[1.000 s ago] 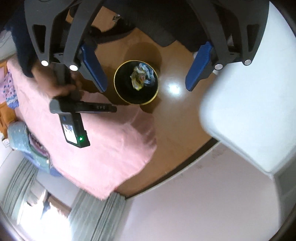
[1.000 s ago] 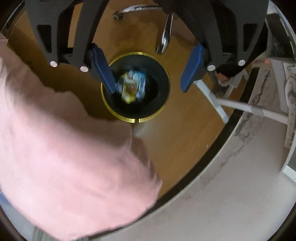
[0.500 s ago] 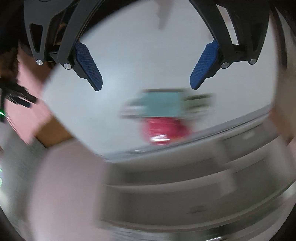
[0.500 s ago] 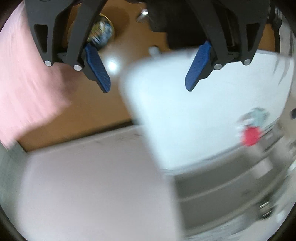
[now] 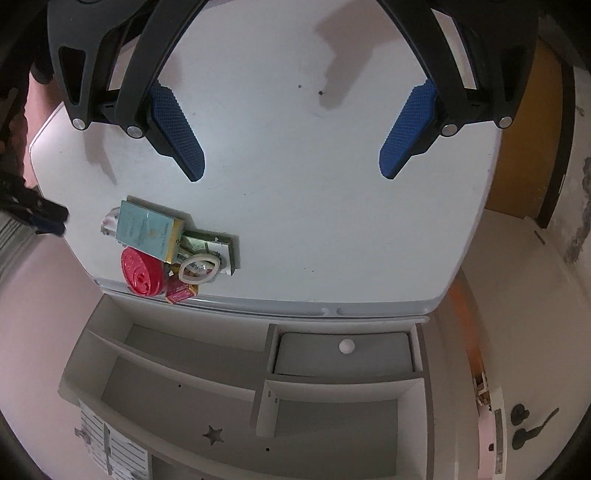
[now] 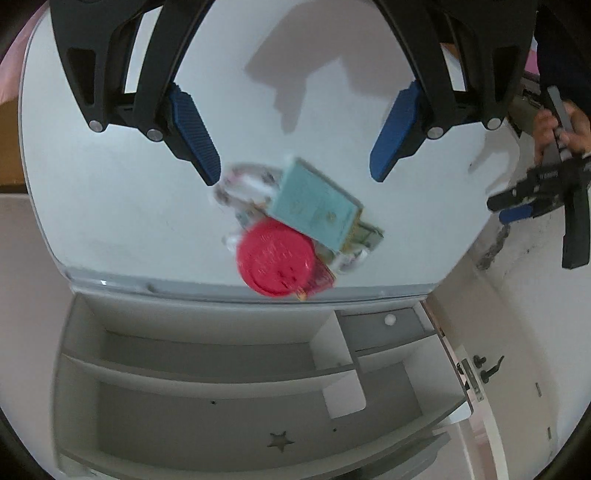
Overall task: Collect trash
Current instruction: 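Grasp the red round lid with the right tool while the left tool grasps the tape ring, then carry the red lid and tape ring over the floor bin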
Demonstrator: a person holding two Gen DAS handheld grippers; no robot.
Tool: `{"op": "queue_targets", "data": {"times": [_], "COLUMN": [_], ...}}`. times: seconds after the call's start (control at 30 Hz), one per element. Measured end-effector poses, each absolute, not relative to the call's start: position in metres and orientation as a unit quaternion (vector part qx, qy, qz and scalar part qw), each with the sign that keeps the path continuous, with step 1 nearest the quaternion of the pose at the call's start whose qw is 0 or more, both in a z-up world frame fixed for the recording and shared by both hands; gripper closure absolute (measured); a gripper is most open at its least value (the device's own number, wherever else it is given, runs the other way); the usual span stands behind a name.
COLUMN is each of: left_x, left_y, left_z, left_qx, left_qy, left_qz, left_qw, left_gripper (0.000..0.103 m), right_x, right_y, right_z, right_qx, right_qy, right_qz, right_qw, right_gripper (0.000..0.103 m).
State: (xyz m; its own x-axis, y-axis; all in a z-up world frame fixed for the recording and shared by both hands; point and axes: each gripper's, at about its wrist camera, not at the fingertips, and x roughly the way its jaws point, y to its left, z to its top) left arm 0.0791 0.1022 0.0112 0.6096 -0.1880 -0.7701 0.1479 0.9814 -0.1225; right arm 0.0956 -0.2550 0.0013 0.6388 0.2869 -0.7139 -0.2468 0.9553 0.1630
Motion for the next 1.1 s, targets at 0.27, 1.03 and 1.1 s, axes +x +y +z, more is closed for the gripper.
{"op": "queue_targets", "data": {"times": [0.27,1.03,1.1], "left_x": [0.123,0.21,0.214], "left_y": [0.065,-0.029,-0.027], "left_z": [-0.006,-0.041,-0.041], "left_qx": [-0.003,0.127,0.121], "left_qy": [0.435,0.413,0.412], "left_qz": [-0.117,-0.21,-0.211], "left_qw": [0.893,0.877,0.878], "left_gripper": [0.01,0.011,0.011], "right_x": [0.184,0.181,0.171], "right_y": [-0.237,-0.254,-0.264], "right_z": [-0.015,-0.01,-0.01], "right_qx": [0.032,0.008,0.021], "right_qy": [0.419,0.4,0.4], "right_qz": [0.124,0.14,0.143], "right_qw": [0.899,0.906,0.905], "right_gripper": [0.023,0.023,0.023]}}
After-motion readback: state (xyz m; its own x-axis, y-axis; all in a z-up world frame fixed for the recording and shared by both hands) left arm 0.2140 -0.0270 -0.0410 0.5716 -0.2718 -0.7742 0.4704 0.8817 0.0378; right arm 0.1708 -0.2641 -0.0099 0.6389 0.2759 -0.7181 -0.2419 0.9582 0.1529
